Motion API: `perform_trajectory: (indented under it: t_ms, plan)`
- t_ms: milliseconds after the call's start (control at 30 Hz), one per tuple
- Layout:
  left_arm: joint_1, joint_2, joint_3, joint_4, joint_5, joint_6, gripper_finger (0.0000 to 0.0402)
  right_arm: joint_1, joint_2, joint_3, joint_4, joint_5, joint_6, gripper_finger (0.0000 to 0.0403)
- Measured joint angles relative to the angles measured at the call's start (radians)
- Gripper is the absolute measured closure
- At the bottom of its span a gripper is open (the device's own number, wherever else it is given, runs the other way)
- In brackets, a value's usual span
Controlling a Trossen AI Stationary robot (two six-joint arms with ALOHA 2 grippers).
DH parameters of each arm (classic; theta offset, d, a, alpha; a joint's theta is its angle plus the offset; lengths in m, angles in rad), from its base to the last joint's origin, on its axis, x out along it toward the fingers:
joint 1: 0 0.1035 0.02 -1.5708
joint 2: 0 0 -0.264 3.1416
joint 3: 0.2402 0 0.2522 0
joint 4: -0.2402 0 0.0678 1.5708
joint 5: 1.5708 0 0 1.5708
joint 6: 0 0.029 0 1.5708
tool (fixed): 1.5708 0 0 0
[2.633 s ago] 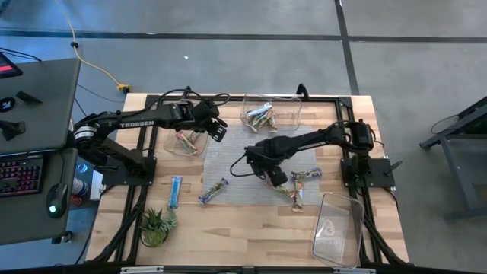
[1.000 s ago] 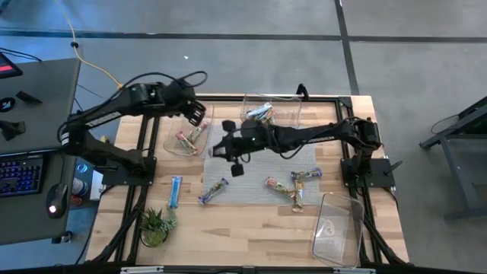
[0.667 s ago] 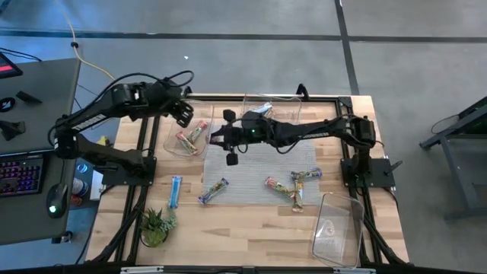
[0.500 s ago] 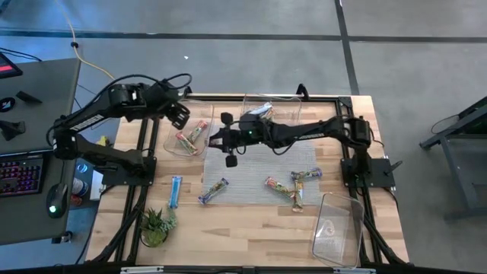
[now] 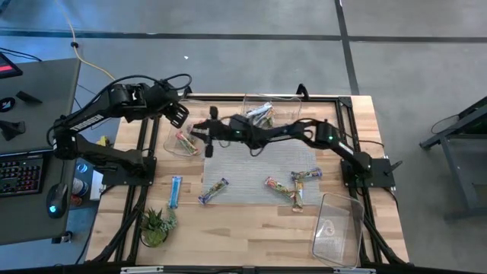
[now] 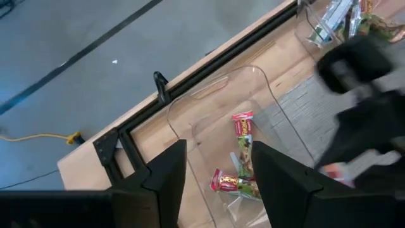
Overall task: Pick and place Granola Bars by type
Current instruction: Put the red granola bar into the top left transparent bin
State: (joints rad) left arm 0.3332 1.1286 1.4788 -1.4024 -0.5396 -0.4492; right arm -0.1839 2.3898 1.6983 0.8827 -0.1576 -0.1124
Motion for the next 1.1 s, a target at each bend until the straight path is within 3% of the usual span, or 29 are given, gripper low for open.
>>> perform_trajectory:
  t_ms: [133,300,667,867,1100]
  plan:
    - [0.0,0.0,0.0,-0.014,0.006,0.0,0.023,-0.007,0.058,0.134,-0.257,0.035,0.051,0.0331]
    - [0.0,0.0,0.0,-0.015,0.009,-0.001,0.023,-0.002,0.064,0.241,-0.609,0.108,-0.078,0.0314]
    - [0.0,0.0,0.0,-0.014,0.038,-0.067,0.023,0.015,0.054,0.263,-0.624,0.123,-0.115,0.0227]
    - [0.0,0.0,0.0,-0.015,0.056,-0.109,0.023,0.081,-0.066,0.263,-0.781,0.176,-0.268,0.0207]
    - [0.0,0.004,0.0,-0.014,0.058,-0.128,0.023,0.185,-0.355,0.266,-1.389,0.37,-0.495,0.0214]
